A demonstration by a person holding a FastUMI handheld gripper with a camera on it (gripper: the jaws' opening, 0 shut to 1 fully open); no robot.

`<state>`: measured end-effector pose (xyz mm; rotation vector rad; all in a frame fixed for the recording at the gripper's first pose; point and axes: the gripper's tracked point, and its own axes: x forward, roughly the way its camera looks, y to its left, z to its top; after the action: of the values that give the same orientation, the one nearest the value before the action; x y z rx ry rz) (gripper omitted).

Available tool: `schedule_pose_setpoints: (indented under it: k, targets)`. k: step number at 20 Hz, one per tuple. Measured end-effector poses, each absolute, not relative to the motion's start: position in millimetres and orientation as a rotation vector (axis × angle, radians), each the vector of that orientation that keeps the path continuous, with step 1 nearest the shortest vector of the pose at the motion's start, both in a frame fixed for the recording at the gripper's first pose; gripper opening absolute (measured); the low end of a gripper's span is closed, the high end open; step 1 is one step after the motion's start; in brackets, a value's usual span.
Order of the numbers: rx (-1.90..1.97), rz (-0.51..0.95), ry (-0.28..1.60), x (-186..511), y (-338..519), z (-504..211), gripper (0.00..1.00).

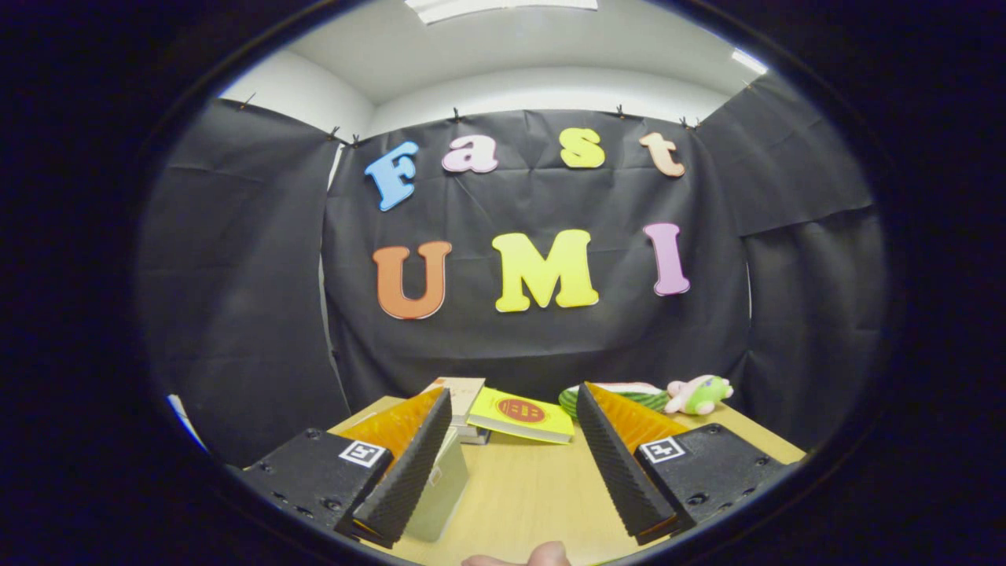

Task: Open the storage box then place both shoes into the box .Put the left shoe in first, then the right shoe, with the right side of both shoes facing outward in a uniform manner.

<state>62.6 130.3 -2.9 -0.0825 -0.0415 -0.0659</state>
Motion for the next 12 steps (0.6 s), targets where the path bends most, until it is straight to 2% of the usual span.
schedule_pose_setpoints:
  k: [12]
  targets:
    - [-0.101,-0.091,-0.045,55.0,124.9,-3.6,1.00]
